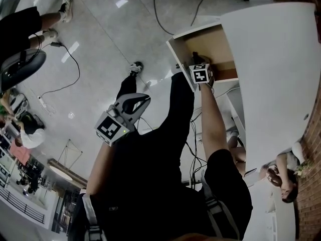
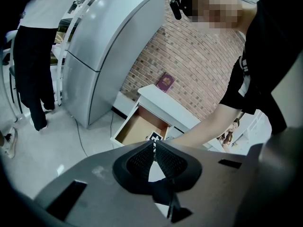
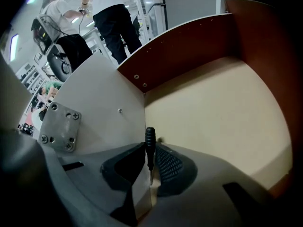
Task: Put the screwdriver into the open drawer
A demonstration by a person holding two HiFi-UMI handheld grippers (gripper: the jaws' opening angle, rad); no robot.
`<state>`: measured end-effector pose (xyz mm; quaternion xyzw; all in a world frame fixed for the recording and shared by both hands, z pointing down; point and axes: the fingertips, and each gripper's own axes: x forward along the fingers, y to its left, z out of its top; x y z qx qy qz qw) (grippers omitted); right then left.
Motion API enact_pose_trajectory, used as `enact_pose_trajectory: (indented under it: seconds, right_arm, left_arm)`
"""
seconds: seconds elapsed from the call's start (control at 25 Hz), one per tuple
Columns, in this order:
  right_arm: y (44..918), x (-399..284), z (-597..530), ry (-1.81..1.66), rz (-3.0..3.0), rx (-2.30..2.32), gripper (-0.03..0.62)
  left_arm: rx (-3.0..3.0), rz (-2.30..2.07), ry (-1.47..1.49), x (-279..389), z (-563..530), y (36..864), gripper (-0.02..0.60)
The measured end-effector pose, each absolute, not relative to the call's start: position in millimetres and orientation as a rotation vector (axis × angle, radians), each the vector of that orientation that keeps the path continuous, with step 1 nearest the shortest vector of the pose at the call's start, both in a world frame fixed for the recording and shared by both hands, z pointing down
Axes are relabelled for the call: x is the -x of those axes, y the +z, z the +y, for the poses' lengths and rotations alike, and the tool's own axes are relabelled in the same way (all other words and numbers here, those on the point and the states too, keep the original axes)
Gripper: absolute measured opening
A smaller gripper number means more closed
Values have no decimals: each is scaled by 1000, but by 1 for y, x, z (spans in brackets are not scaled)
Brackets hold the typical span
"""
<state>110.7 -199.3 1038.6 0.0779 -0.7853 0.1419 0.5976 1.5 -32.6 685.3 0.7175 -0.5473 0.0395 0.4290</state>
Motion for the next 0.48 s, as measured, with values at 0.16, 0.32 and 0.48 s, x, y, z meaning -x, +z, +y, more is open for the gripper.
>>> enact_pose_trajectory:
  seconds: [0.16, 0.32, 0.48]
  right_arm:
    - [1029, -113, -200, 341, -1830, -203, 121]
    - [1009, -116, -198, 338, -1838, -216, 120]
    - [991, -122, -199, 342, -1848, -224, 117]
  left_arm:
    - [-1810, -1358, 98, -1, -37, 679, 23]
    - [-1826, -1365, 79, 2, -42, 669, 23]
    - [-1865, -1369, 86, 1, -46, 657, 23]
